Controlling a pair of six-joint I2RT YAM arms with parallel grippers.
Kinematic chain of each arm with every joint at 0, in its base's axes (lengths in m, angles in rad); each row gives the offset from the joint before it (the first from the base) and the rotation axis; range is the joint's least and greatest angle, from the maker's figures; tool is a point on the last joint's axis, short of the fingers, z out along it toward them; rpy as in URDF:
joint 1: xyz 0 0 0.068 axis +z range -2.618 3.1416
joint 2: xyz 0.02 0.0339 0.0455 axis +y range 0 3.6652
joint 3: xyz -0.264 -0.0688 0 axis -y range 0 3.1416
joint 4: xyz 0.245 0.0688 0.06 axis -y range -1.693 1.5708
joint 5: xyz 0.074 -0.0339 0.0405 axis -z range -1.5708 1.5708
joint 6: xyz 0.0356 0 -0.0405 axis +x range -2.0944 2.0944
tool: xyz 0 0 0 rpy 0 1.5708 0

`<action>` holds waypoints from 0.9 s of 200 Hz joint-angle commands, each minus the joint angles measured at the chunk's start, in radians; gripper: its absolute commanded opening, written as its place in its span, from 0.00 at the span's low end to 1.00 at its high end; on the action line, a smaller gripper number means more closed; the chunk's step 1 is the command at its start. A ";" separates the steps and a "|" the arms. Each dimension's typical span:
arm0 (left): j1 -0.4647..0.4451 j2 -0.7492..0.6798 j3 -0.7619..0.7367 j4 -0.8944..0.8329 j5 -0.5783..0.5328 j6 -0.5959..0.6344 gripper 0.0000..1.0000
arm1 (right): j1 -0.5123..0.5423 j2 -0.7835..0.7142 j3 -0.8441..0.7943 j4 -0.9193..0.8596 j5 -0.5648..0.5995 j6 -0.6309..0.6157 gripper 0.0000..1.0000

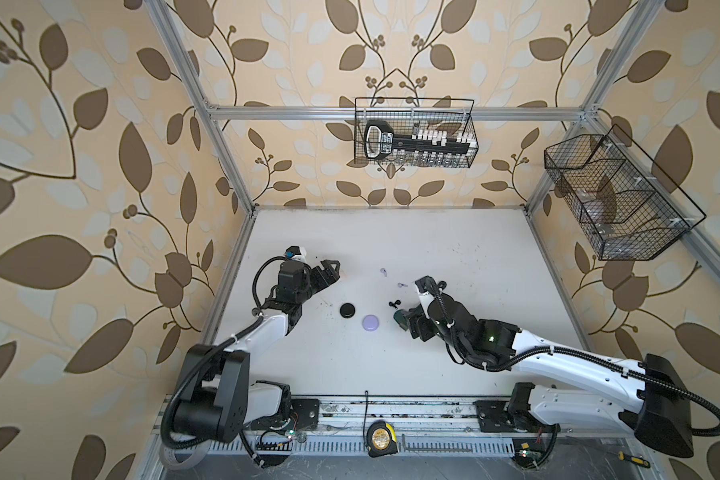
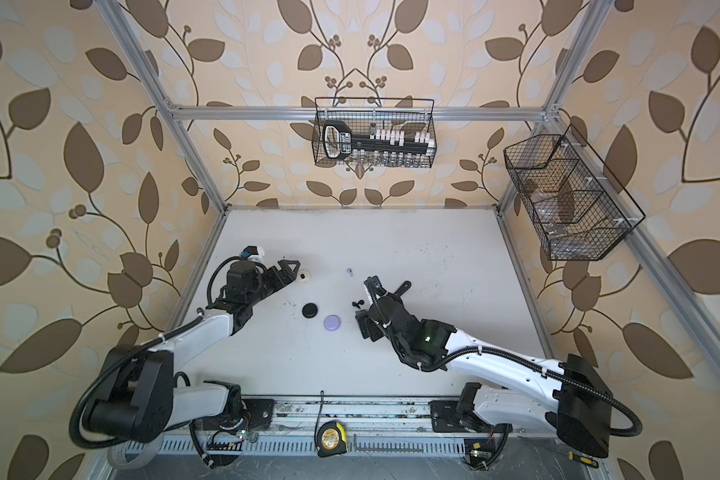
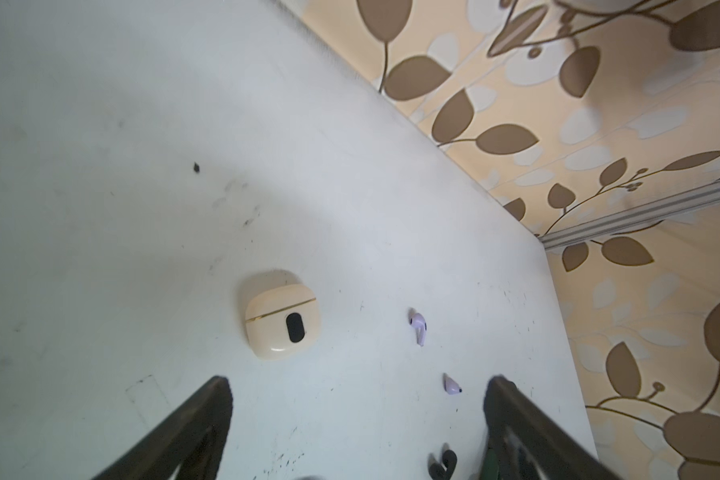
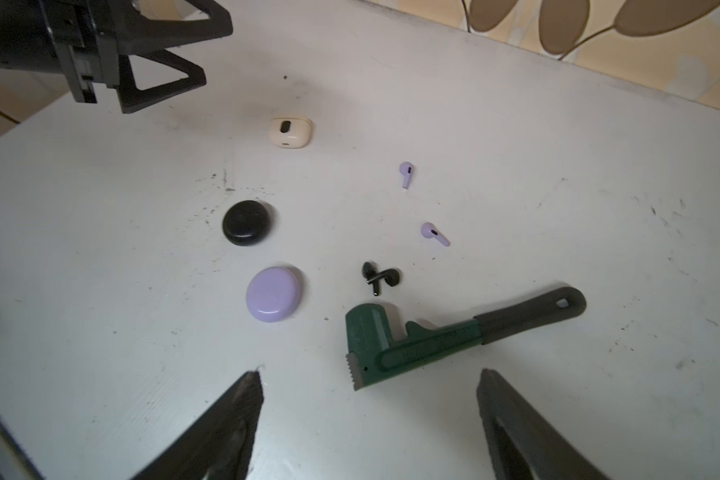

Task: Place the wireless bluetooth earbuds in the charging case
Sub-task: 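Move the right gripper over the black round case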

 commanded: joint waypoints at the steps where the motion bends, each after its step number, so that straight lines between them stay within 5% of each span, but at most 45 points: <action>1: 0.011 -0.168 -0.023 -0.186 -0.089 0.153 0.97 | 0.106 0.015 0.094 -0.032 0.038 0.074 0.83; 24: 0.011 -0.337 -0.091 -0.203 -0.136 0.159 0.99 | 0.212 0.086 0.099 0.070 0.117 0.093 0.84; 66: 0.011 -0.486 -0.178 -0.050 0.079 0.142 0.99 | 0.234 0.305 0.037 0.370 0.150 -0.100 0.81; 96: 0.011 -0.498 -0.185 -0.009 0.194 0.119 0.99 | 0.126 0.415 0.042 0.521 -0.112 -0.231 0.79; 180: 0.011 -0.499 -0.197 0.002 0.083 0.154 0.99 | 0.001 0.648 0.172 0.391 -0.281 -0.300 0.77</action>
